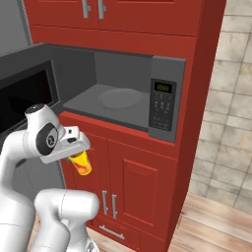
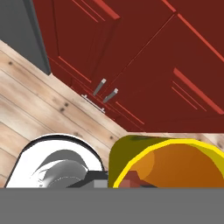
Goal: Place the microwavable item in the microwave. Then, close the microwave door and press the start button.
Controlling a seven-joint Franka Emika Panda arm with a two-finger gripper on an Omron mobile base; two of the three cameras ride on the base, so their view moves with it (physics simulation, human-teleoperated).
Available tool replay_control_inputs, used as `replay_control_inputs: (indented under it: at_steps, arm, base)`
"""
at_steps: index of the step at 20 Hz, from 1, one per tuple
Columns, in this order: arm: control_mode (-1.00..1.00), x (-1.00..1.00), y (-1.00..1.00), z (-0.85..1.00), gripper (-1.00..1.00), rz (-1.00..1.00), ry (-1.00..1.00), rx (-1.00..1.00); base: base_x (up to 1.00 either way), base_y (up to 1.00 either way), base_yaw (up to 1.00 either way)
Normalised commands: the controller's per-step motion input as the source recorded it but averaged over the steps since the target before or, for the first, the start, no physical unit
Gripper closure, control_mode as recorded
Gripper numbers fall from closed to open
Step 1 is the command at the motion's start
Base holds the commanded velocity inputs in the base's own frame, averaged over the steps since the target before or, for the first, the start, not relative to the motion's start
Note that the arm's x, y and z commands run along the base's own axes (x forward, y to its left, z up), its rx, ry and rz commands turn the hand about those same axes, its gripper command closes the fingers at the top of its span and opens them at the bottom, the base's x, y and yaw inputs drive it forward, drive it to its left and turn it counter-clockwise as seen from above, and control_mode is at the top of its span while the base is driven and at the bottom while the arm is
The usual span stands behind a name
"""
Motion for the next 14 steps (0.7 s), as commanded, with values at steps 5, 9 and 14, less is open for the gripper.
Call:
replay_control_inputs:
  at_steps: [5, 9, 14]
  arm:
    - [1.00, 0.00, 0.00, 0.00, 1.00, 0.00, 0.00, 0.00]
    - [1.00, 0.00, 0.00, 0.00, 1.00, 0.00, 0.00, 0.00]
    - [1.00, 0.00, 0.00, 0.00, 1.00, 0.00, 0.00, 0.00]
  base:
    - [0.00, 0.00, 0.01]
    - [0.00, -0.04, 0.00]
    - [0.00, -0.02, 0.00]
